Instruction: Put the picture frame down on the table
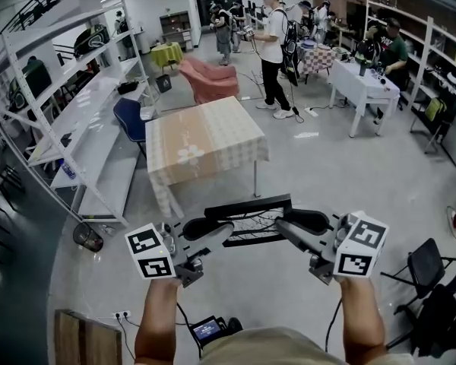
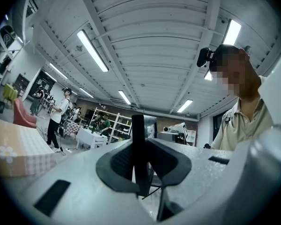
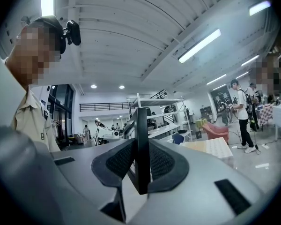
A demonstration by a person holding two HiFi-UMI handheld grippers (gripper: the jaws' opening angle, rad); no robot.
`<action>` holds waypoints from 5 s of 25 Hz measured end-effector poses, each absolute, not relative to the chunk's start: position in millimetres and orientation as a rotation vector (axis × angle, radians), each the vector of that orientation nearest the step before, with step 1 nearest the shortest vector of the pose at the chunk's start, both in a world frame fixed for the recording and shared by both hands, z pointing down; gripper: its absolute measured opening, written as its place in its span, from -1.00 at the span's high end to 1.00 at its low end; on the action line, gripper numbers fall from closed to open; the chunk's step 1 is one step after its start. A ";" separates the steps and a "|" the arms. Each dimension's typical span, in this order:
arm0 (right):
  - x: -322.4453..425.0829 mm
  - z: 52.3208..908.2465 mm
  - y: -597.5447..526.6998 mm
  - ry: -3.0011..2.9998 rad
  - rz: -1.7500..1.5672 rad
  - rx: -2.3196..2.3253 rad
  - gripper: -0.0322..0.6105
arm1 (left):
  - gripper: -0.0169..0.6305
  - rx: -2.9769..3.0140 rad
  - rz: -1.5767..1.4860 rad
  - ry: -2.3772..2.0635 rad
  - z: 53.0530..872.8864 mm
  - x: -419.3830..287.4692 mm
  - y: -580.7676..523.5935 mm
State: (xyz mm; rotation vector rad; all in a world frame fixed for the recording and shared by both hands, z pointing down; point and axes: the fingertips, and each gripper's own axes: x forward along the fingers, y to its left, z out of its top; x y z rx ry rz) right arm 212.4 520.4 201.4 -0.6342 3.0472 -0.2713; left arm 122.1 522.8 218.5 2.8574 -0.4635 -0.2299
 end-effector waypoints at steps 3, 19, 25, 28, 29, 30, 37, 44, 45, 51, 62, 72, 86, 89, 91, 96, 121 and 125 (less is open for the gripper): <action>185.2 197.5 501.6 3.033 -0.277 -0.668 0.66 | 0.76 2.861 -0.220 -0.431 214.0 94.9 502.3; 156.8 211.6 414.7 2.996 -0.306 -0.788 0.66 | 0.76 2.848 -0.203 -0.325 227.4 66.6 409.4; 187.2 210.3 360.6 2.985 -0.313 -0.753 0.66 | 0.76 2.845 -0.179 -0.355 225.2 96.6 357.6; 211.7 211.5 329.6 2.985 -0.327 -0.728 0.66 | 0.76 2.837 -0.171 -0.382 225.8 121.1 327.8; 219.8 213.0 319.5 2.987 -0.329 -0.720 0.66 | 0.76 2.833 -0.171 -0.389 227.4 129.1 318.7; 227.4 214.4 309.3 2.989 -0.331 -0.712 0.66 | 0.76 2.830 -0.170 -0.396 228.9 136.6 309.7; 267.2 219.9 248.3 2.992 -0.348 -0.640 0.66 | 0.76 2.813 -0.152 -0.461 233.7 176.5 254.1; 291.4 231.7 198.3 2.981 -0.389 -0.626 0.66 | 0.76 2.787 -0.129 -0.479 244.2 200.5 205.4; 292.1 233.6 190.9 2.982 -0.393 -0.628 0.66 | 0.76 2.782 -0.130 -0.477 245.9 201.3 198.5; 291.3 240.3 138.5 2.997 -0.410 -0.651 0.66 | 0.76 2.769 -0.151 -0.462 253.5 200.5 145.6; 240.9 232.7 33.0 3.014 -0.392 -0.783 0.66 | 0.76 2.781 -0.211 -0.349 249.8 151.2 35.3; 212.8 237.2 -33.2 3.039 -0.377 -0.818 0.66 | 0.76 2.784 -0.260 -0.317 257.6 123.4 -32.8; 258.3 228.4 -212.1 3.059 -0.442 -0.584 0.66 | 0.76 2.729 -0.213 -0.531 244.8 168.6 -200.3; 269.5 228.8 -233.2 3.070 -0.443 -0.537 0.66 | 0.76 2.722 -0.218 -0.575 245.1 180.5 -218.1; 271.5 237.4 -238.3 3.070 -0.440 -0.512 0.66 | 0.76 2.721 -0.214 -0.596 253.6 182.6 -221.9; 271.3 250.3 -247.0 3.072 -0.431 -0.445 0.66 | 0.76 2.715 -0.210 -0.658 265.6 183.0 -226.8; 143.0 248.9 -376.2 3.136 -0.416 -0.230 0.66 | 0.76 2.672 -0.261 -0.855 266.6 59.5 -342.1; 66.3 243.7 -379.9 3.168 -0.414 -0.152 0.66 | 0.76 2.655 -0.297 -0.932 261.8 -14.9 -342.1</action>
